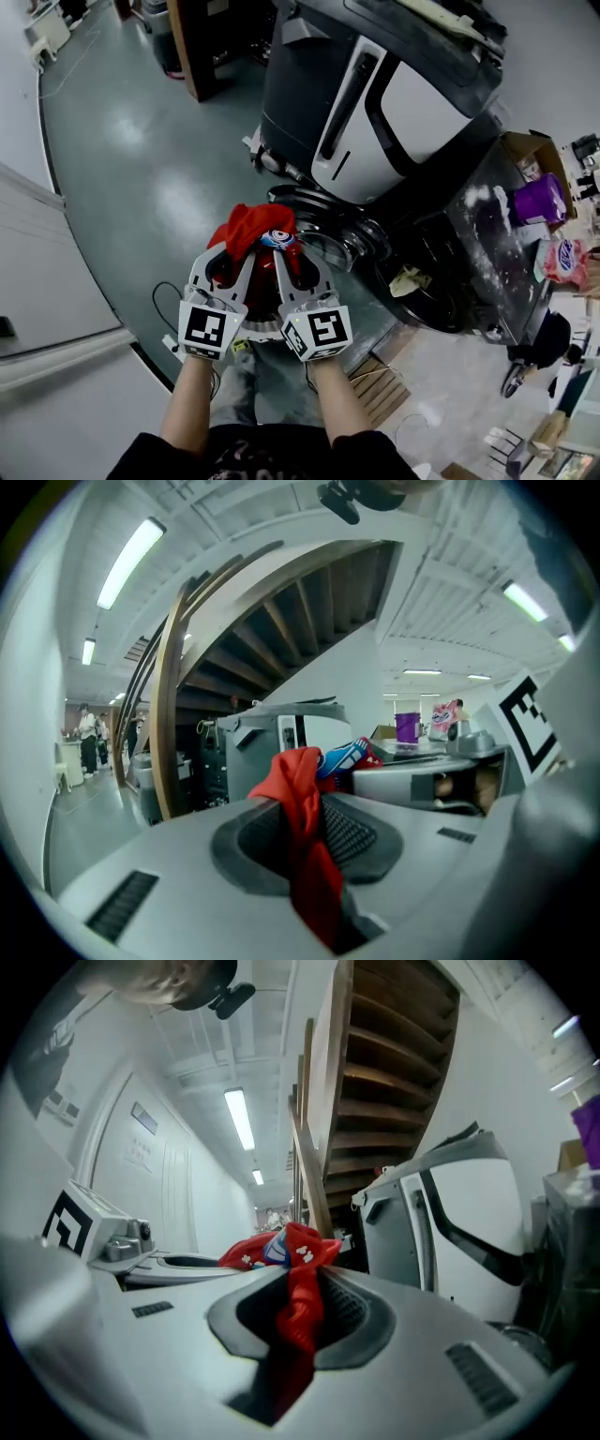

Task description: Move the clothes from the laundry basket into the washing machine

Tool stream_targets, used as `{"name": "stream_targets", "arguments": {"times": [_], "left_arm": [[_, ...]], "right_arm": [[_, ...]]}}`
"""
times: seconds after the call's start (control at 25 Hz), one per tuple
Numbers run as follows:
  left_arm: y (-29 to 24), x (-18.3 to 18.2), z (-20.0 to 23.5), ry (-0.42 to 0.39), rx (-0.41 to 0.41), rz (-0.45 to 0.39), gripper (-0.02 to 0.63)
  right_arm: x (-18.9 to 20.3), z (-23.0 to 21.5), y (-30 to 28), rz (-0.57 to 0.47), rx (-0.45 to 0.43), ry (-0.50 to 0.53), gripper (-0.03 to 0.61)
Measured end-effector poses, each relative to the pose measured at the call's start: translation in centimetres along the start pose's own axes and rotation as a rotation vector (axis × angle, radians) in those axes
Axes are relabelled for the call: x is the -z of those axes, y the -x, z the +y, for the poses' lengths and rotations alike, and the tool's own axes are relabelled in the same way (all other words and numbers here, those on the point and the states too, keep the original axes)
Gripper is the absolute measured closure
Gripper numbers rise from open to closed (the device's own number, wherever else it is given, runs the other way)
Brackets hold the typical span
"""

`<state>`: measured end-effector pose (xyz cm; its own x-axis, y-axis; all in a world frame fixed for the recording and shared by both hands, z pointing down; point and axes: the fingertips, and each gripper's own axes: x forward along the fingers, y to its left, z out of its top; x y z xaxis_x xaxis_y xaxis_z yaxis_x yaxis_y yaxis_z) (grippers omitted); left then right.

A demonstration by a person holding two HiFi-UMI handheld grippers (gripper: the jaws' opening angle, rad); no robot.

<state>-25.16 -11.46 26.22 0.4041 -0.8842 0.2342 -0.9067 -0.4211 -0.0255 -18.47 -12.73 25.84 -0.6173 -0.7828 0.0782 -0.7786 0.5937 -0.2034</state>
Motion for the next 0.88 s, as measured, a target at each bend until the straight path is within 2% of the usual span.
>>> {"name": "stream_targets", "arguments": {"times": [0.2, 0.4, 0.6, 0.88], "left_arm": [[-0.5, -5.9, -3.1, -0.065, 0.094, -0.067, 0.525], [-1.2, -10.6, -9.1, -0.103, 0.173, -0.109, 0.525], [-2.9, -14.2, -18.8, -0.16, 0.293, -0.147, 0.525], [-5.5, -17.2, -35.8, -0.226, 0.445, -0.175, 0.525]], "right_arm": [[-5.5, -1.7, 2.9, -0.08, 0.087, 0.004, 0.512], [-10.1, -4.9, 8.5, -0.136, 0.165, 0.021, 0.512], [-13.2, -10.4, 16.9, -0.192, 0.277, 0.026, 0.512], [-15.8, -19.6, 31.2, -0.248, 0.425, 0.026, 0.512]]}}
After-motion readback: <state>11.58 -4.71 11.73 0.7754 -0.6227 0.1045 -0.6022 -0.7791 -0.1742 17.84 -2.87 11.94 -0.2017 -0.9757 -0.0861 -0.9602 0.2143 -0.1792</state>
